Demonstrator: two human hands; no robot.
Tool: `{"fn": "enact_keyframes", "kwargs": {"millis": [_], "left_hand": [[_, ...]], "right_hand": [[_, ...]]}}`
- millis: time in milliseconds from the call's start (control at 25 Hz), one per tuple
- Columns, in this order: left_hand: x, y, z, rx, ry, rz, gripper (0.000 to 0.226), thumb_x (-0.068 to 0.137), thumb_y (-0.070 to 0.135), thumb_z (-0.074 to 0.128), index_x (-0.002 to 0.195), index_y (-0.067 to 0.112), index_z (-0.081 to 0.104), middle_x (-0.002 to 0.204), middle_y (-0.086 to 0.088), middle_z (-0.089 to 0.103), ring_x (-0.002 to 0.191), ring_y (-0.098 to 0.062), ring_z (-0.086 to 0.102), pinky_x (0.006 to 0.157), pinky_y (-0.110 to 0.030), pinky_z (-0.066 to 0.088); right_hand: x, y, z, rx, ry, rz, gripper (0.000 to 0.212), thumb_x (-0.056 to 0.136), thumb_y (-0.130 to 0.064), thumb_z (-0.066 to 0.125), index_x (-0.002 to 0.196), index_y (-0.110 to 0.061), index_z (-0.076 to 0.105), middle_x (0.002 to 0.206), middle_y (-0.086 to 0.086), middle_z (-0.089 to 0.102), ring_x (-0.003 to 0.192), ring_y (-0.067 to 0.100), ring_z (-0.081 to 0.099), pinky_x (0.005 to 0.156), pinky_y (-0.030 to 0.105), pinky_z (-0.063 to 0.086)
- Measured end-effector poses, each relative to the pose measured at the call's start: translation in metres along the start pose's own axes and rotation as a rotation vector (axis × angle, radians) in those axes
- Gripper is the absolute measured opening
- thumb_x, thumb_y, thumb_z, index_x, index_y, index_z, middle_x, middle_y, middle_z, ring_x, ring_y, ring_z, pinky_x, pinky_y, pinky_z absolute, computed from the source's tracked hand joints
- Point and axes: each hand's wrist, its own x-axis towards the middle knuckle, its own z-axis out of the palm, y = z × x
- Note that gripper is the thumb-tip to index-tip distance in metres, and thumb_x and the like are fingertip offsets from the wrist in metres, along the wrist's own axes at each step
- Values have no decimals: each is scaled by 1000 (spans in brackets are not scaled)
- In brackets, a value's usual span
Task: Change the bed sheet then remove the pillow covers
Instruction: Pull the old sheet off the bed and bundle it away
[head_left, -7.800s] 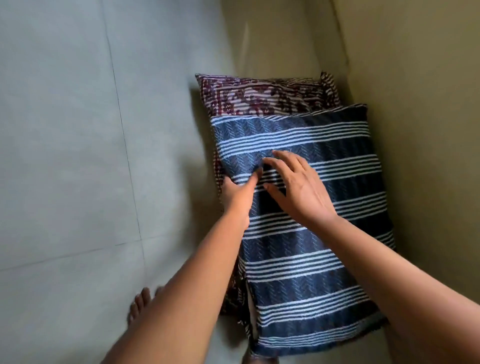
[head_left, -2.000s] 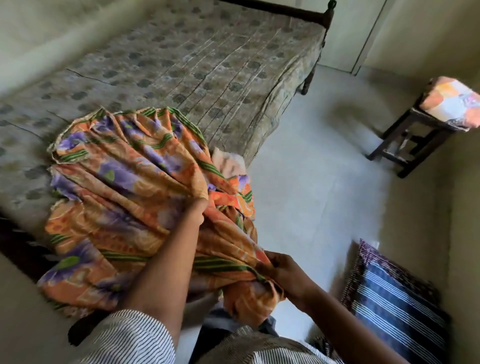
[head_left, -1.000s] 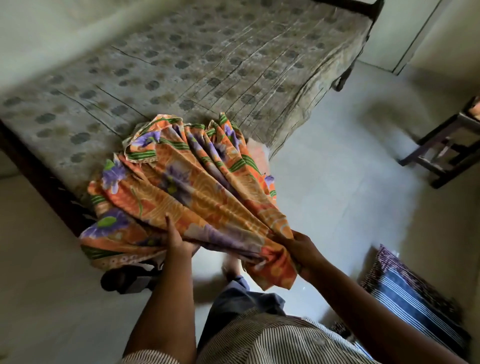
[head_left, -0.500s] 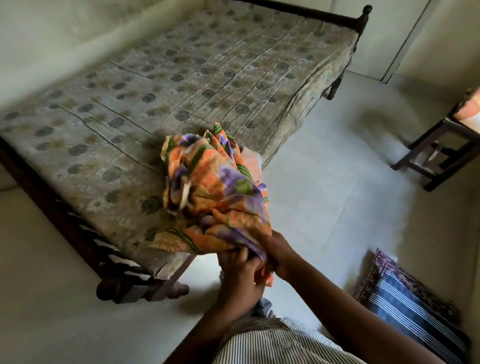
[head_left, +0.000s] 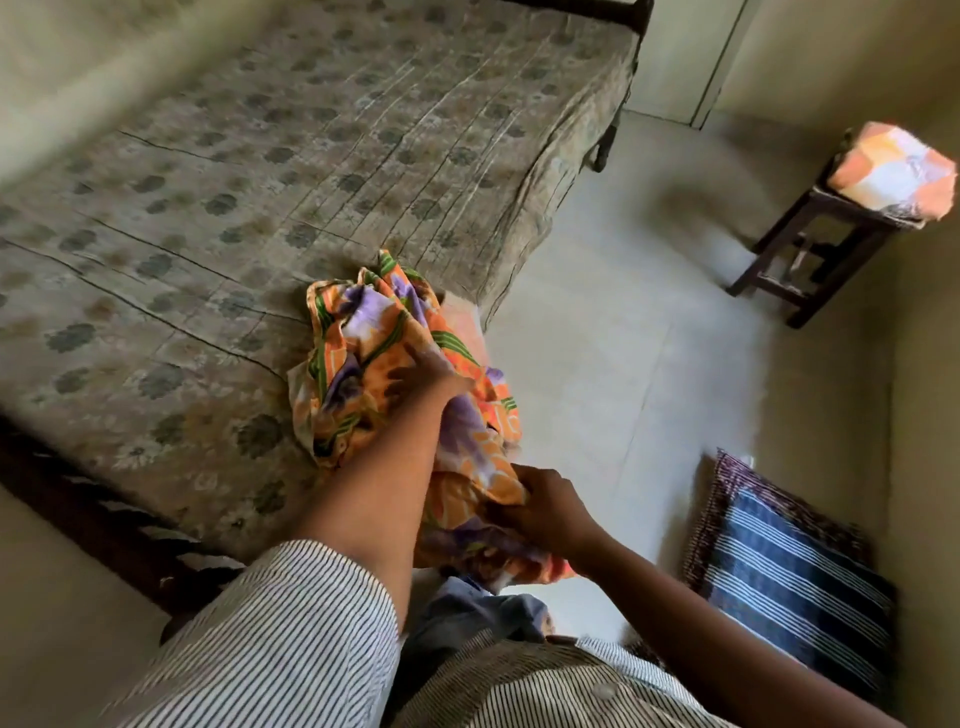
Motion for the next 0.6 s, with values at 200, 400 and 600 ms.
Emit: {"fn": "enact_keyframes", "kwargs": {"millis": [200, 400, 600], "left_hand": [[29, -38, -15, -418, -91, -117, 44, 85, 11, 59, 127, 2, 50, 129, -14, 50, 113, -27, 52, 92, -36, 44], [-94, -38, -37, -620, 182, 271, 23, 79, -1, 49, 95, -11, 62, 95, -24, 65, 87, -30, 60, 71, -32, 41], [-219, -50, 15, -56, 382, 845, 34, 71, 13, 44, 96, 22, 64, 94, -3, 58, 86, -20, 49, 73, -24, 39]], "right_hand": [[0, 24, -7, 286, -1, 159, 23, 74, -34, 72, 83, -14, 67, 78, 4, 66, 72, 11, 56, 71, 30, 47], [10, 34, -17, 1003, 149, 496, 15, 84, -16, 65, 86, -2, 68, 74, 12, 71, 62, 19, 67, 58, 27, 55], [24, 10, -15, 1369, -69, 520, 36, 83, -32, 59, 105, -5, 68, 111, 19, 64, 101, 31, 60, 98, 43, 46]]}}
